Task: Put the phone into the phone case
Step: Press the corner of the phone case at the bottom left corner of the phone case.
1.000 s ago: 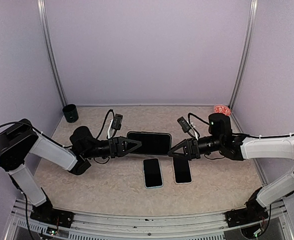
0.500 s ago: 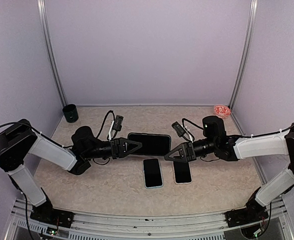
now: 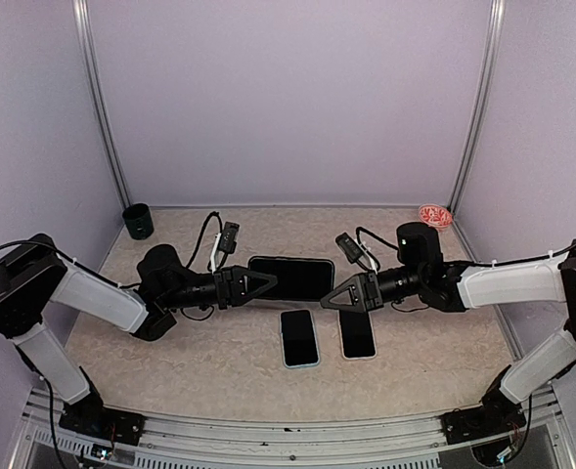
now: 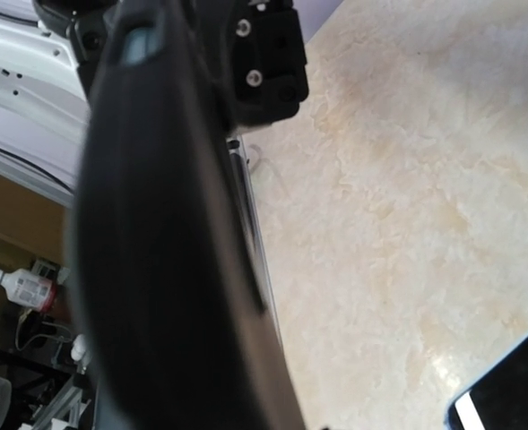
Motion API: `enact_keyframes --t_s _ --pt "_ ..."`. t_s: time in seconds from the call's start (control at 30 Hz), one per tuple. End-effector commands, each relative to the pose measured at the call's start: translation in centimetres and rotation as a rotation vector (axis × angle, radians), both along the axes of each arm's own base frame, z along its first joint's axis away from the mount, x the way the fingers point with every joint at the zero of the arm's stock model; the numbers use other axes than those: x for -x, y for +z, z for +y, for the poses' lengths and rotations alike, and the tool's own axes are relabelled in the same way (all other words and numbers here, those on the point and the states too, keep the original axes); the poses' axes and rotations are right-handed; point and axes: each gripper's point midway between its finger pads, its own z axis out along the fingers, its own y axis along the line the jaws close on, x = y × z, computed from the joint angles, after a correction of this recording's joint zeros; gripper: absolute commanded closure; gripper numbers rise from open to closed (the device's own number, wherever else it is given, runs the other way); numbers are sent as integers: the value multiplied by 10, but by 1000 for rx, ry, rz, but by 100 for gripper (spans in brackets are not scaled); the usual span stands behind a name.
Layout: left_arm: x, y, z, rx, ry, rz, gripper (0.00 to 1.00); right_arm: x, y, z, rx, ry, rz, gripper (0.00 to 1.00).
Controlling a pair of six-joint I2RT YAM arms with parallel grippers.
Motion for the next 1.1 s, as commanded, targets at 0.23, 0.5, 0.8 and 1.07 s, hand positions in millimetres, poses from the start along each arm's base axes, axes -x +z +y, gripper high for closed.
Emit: enact_keyframes --t_s 0.23,0.5,0.8,1.07 --pt "7 11 6 28 6 -61 100 -1 25 8 -68 24 -40 81" --pt "6 7 5 15 10 -63 100 -11 7 10 -11 -25 47 100" --pt "4 2 7 -20 31 -72 100 -14 8 6 26 -60 12 73" --pt "11 -4 4 -126 -29 -75 100 -22 1 -12 184 -111 -198 56"
